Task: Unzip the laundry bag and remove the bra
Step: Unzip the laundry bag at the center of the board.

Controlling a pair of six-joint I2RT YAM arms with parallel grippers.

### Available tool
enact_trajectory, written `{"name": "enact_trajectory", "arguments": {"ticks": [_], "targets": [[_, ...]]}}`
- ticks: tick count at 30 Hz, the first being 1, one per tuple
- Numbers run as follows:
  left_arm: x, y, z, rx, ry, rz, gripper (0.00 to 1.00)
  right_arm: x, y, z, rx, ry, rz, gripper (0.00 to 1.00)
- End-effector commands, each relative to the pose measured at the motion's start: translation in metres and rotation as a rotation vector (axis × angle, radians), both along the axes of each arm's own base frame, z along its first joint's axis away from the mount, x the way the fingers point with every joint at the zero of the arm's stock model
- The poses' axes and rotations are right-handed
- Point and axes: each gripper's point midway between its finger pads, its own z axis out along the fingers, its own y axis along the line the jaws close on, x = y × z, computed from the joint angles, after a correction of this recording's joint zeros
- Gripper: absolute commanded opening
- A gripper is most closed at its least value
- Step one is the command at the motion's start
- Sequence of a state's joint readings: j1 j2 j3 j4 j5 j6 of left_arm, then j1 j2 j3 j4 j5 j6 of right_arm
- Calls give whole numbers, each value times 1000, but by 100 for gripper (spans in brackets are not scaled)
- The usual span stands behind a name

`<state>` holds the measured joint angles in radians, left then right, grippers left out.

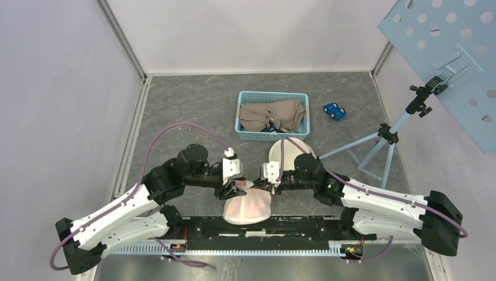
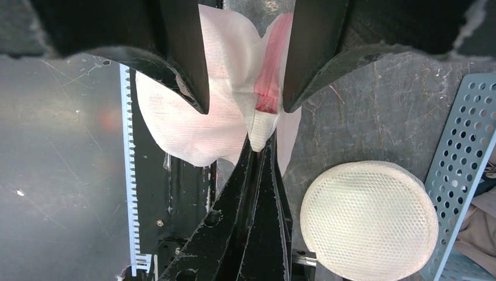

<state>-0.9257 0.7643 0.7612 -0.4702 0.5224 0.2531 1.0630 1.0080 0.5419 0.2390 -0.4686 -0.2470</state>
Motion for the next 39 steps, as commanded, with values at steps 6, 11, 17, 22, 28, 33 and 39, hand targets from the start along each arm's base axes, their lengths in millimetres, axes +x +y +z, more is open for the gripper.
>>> {"name": "enact_trajectory", "arguments": {"ticks": [6, 11, 17, 22, 28, 33, 39], "targets": [[6, -9, 1, -5, -66, -16, 48, 0, 10, 37, 102, -39, 20, 0], [6, -9, -1, 4, -75, -19, 51, 0, 9, 36, 99, -37, 23, 0], [7, -7, -4, 12, -78, -10, 39, -1, 9, 37, 98, -42, 25, 0], [7, -7, -6, 16, -74, -5, 32, -1, 9, 39, 102, -45, 25, 0], [7, -8, -2, 0, -81, -3, 19, -1, 8, 39, 103, -43, 24, 2], [6, -6, 14, -77, -107, 15, 2, 1, 2, 34, 91, -56, 2, 16], [-1, -6, 16, -94, -76, -3, 2, 4, -7, 27, 87, -55, -25, 41]]}}
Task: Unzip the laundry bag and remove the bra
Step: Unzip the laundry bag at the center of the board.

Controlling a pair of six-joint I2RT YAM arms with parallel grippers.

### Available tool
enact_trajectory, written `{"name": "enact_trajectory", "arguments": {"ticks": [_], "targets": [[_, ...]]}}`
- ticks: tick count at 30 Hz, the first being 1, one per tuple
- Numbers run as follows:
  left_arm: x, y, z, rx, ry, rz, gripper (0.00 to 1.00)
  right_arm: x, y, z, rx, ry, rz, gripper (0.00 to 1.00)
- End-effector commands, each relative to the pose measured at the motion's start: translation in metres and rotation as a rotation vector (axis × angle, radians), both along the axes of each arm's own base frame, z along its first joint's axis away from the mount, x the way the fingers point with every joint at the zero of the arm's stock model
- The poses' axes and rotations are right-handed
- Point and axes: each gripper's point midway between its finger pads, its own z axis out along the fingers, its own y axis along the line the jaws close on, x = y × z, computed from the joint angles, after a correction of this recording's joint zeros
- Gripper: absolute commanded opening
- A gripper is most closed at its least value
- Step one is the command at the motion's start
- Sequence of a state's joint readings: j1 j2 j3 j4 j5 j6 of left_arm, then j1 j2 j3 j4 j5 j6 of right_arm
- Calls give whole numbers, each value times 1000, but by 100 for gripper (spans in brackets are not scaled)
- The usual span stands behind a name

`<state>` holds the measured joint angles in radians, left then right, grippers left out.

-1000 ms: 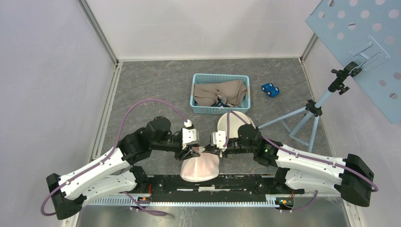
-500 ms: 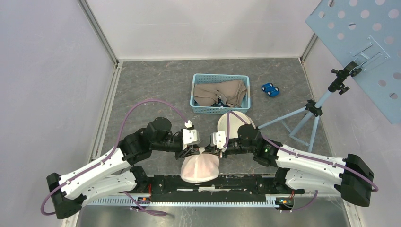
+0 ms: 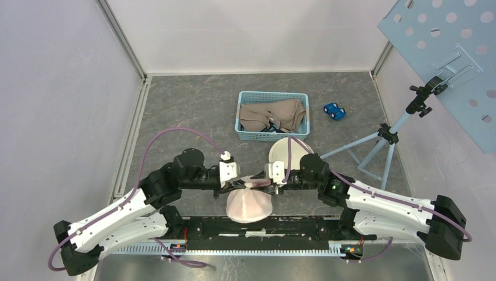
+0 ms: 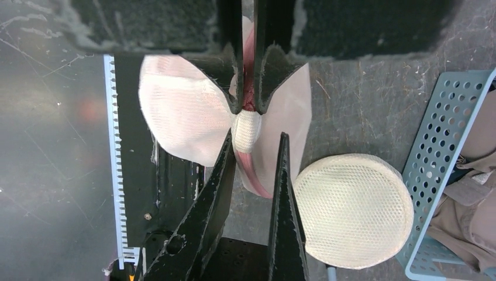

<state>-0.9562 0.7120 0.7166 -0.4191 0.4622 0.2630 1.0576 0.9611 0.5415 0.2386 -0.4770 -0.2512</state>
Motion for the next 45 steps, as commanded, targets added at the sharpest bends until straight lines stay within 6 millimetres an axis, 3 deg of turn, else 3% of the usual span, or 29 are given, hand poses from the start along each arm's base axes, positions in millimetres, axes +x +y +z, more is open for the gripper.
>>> {"name": "enact_trajectory", "arguments": {"ticks": [1, 7, 9, 11, 14, 21, 24, 26, 27, 29, 33, 38, 40, 42, 45], "targets": [[-4, -8, 14, -66, -6, -30, 2, 6, -3, 11, 50, -28, -31, 43], [-3, -12, 18, -90, 10, -25, 3, 5, 2, 16, 79, -16, -19, 43], [-2, -15, 18, -97, 26, -18, 8, 4, 4, 17, 84, -8, -8, 28], [-1, -15, 19, -105, 22, -9, 20, 4, 6, 17, 77, -6, -1, 18], [3, -12, 17, -96, -1, 6, 31, 4, 5, 16, 72, -8, 0, 13], [3, -10, 4, -31, -1, -7, 38, 2, 4, 16, 68, -9, 8, 11], [2, -10, 5, -34, -6, -12, 17, 1, 4, 16, 67, -8, 11, 12], [4, -10, 9, -50, -15, -2, 8, 1, 4, 15, 63, -8, 11, 18], [4, -10, 12, -63, -17, 6, 5, 1, 3, 14, 58, -10, 9, 22], [5, -9, 18, -94, -16, 21, 2, 2, 0, 9, 47, -12, -3, 39], [3, -10, 22, -129, 7, 32, 2, 5, -6, 4, 42, -9, -26, 46], [0, -16, 16, -140, 58, 21, 2, 5, -1, 11, 69, -1, -13, 39], [2, -18, 14, -134, 66, 30, 4, 4, 2, 16, 82, 2, -4, 26], [4, -19, 14, -126, 64, 35, 15, 4, 4, 19, 86, 5, 2, 14], [8, -16, 15, -114, 42, 49, 33, 3, 4, 16, 70, 9, 8, 9]]}}
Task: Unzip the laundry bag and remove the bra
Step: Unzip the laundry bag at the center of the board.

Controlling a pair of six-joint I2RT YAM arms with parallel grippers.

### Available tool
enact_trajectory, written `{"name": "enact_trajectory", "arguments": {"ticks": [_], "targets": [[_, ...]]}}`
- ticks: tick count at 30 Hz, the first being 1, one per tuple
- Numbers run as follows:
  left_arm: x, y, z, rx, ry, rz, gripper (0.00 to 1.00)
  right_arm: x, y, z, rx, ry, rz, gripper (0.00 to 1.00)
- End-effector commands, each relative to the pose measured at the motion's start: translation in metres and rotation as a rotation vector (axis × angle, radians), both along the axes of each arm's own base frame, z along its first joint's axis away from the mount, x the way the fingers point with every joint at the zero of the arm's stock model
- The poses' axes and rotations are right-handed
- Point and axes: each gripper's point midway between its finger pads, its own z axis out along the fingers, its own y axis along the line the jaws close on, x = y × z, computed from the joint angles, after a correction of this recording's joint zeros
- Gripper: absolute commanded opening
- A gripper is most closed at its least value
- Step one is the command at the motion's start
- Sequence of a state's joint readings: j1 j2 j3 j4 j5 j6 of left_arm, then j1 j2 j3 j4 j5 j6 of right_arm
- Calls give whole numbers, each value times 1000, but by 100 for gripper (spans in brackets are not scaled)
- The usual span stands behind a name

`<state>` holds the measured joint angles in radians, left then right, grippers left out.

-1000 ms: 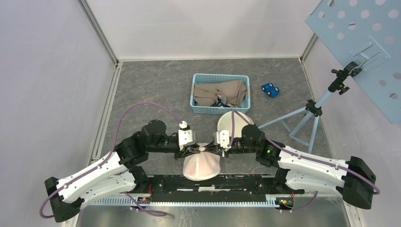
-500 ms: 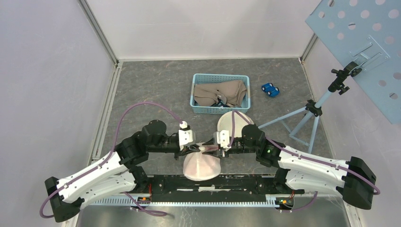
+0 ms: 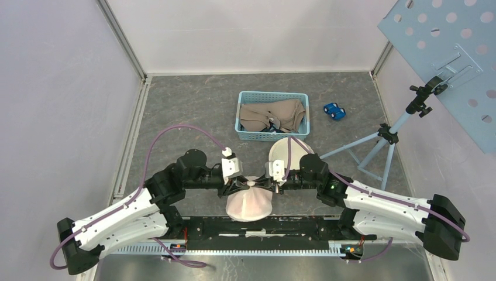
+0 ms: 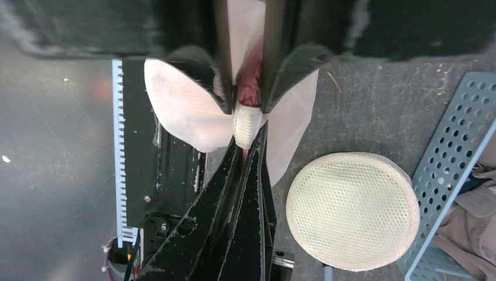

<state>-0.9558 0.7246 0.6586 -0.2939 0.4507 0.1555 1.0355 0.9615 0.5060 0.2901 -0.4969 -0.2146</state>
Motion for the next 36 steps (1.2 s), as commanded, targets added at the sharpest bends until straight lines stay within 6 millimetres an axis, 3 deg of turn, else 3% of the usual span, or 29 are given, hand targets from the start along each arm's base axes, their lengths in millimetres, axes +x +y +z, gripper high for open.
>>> {"name": "enact_trajectory", "arguments": {"ticks": [1, 5, 8, 12, 15, 17, 19, 20, 22, 28, 30, 31, 34, 36], "targets": [[4, -5, 20, -56, -34, 9, 38, 1, 6, 20, 49, -22, 19, 8], [5, -2, 16, -19, -43, 9, 46, -2, 5, 17, 38, -20, 30, 5], [3, -3, 12, -3, -39, -12, 45, -2, 6, 18, 39, -19, 36, 5], [1, -4, 9, 12, -41, -31, 30, -2, 7, 20, 40, -18, 38, 5], [2, -3, 14, -4, -53, -24, 10, -3, 7, 19, 32, -17, 43, 8], [2, -3, 19, -32, -55, -12, 2, -2, 6, 17, 30, -21, 38, 18], [2, -3, 24, -69, -51, 3, 2, -1, 2, 16, 27, -26, 26, 39], [1, -2, 24, -78, -45, 6, 2, 0, -1, 14, 24, -28, 17, 45], [-1, -4, 25, -91, -24, 5, 2, 1, -4, 12, 22, -29, 4, 47], [-1, -10, 20, -89, 10, -5, 3, 1, 0, 18, 45, -25, 12, 32], [0, -11, 19, -69, 9, -12, 16, 2, 1, 22, 50, -24, 14, 15], [0, -10, 18, -60, 3, -16, 23, 2, 2, 22, 47, -25, 16, 12], [2, -8, 20, -50, -26, -15, 36, 1, 2, 20, 36, -23, 24, 8], [2, -7, 18, -29, -34, -24, 38, 0, 2, 17, 30, -21, 27, 7]]}}
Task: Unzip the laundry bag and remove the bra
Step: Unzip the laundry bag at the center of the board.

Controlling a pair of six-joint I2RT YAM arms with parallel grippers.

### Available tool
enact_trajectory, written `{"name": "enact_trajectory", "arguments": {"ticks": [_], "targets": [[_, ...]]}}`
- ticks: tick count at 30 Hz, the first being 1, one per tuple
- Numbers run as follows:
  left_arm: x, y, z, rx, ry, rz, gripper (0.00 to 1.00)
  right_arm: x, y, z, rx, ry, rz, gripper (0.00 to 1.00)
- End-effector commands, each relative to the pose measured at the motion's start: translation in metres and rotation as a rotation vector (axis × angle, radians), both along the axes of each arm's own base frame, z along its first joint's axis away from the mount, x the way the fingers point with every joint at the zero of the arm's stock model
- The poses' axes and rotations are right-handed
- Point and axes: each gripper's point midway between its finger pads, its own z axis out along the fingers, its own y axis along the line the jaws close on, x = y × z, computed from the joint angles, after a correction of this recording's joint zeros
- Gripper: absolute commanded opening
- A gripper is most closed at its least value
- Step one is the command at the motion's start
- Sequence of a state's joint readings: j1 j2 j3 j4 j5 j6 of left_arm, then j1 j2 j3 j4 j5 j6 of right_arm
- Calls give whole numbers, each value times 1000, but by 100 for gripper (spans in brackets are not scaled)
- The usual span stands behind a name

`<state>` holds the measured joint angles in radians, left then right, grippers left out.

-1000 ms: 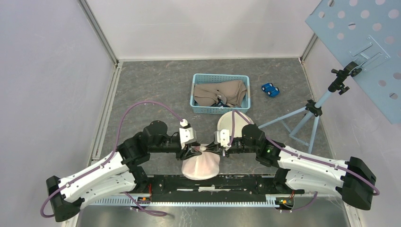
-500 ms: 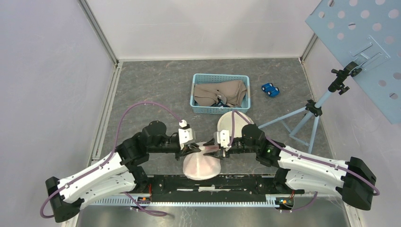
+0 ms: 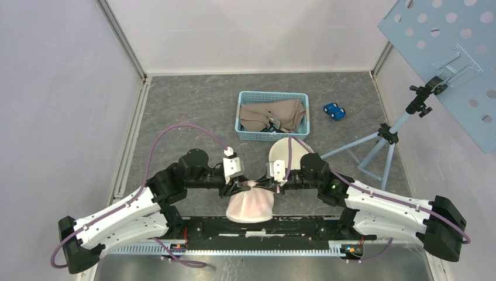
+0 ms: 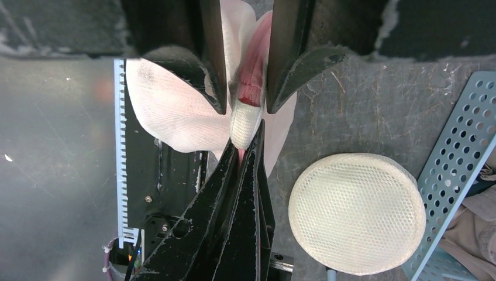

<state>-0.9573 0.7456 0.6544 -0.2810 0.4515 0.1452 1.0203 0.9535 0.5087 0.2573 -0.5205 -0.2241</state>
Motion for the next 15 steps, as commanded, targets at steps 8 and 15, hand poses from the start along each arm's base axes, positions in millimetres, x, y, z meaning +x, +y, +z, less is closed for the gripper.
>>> {"name": "enact_trajectory", "arguments": {"ticks": [8, 15], "targets": [[1, -6, 18, -7, -59, -46, 41, -1, 7, 19, 42, -21, 28, 6], [-1, -2, 13, 2, -56, -42, 40, -1, 6, 19, 42, -21, 25, 5]]}}
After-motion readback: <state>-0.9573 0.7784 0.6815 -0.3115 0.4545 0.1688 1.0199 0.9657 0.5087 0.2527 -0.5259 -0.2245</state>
